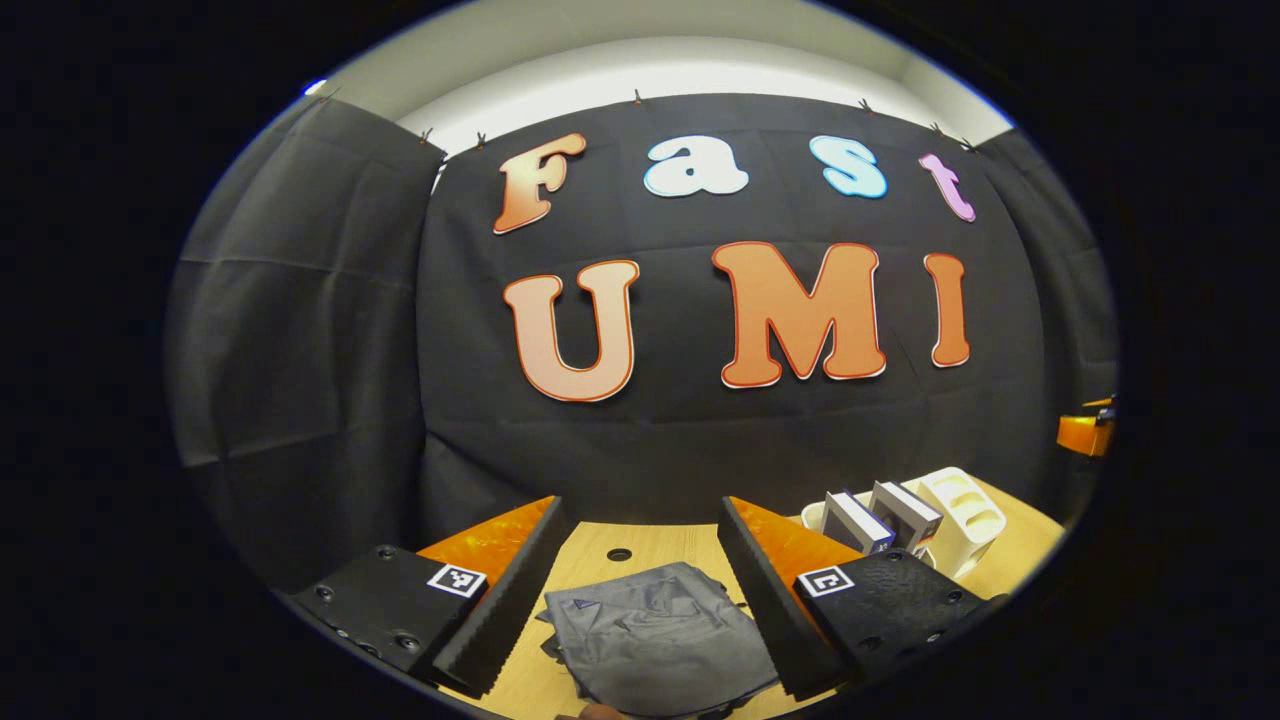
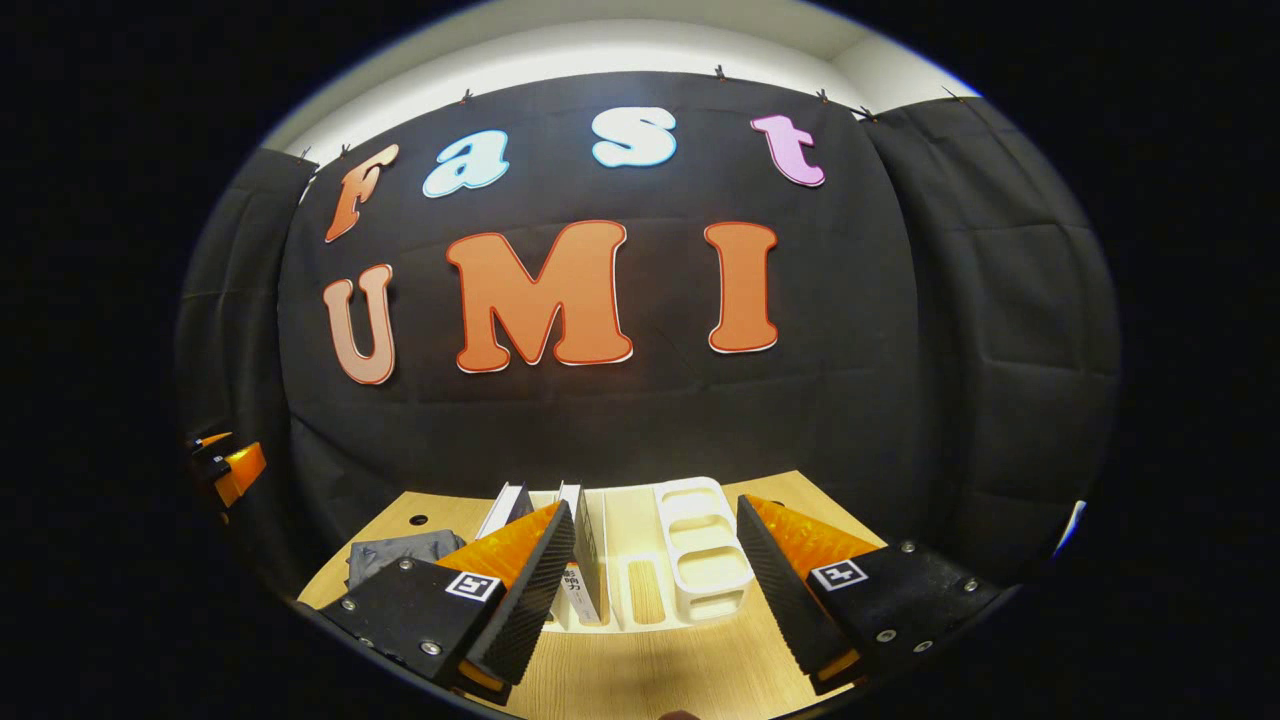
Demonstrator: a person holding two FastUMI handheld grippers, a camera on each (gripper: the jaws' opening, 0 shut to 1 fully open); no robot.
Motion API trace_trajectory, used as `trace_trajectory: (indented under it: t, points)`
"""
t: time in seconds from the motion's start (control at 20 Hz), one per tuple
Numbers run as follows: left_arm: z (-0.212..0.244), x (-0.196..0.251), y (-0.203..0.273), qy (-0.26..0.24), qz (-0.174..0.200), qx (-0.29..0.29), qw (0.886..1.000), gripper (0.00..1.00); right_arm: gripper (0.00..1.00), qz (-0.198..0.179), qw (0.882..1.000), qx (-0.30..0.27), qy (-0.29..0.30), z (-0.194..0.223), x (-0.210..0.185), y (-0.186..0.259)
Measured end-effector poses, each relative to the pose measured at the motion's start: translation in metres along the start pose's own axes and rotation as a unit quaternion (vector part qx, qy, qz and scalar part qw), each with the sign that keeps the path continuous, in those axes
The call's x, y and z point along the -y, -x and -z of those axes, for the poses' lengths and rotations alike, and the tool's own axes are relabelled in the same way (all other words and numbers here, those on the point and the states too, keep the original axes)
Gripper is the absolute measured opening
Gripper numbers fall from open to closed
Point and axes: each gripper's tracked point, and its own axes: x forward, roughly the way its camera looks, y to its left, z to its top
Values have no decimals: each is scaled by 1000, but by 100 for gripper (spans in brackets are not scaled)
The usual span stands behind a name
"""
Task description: Open the schoolbag, grab two books from the bookshelf and put them into the schoolbag.
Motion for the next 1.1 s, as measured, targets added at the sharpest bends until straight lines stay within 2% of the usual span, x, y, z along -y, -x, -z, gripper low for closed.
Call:
trace_trajectory:
  t: [0.2, 0.3, 0.35, 0.4, 0.6, 0.8, 1.1]
  points:
    - [15, 12, 0, -61, 22, -12, 998, 97, 97, 5, 1000, -14, -1, 13, 4, -2]
    - [29, 24, -1, -82, 46, -27, 995, 97, 97, 6, 1000, -20, 0, 19, 7, -2]
    - [37, 29, -4, -94, 56, -36, 993, 100, 97, 7, 1000, -24, -1, 22, 8, -2]
    - [46, 30, -4, -110, 62, -45, 991, 97, 97, 9, 1000, -27, -4, 25, 9, -2]
    - [77, 36, 1, -173, 74, -65, 980, 97, 97, 21, 999, -43, -10, 39, 20, -2]
    - [123, 57, 9, -235, 104, -88, 962, 98, 97, 33, 998, -62, -9, 54, 32, 2]
    - [214, 98, 25, -308, 163, -140, 927, 97, 97, 50, 994, -94, 5, 79, 51, 10]
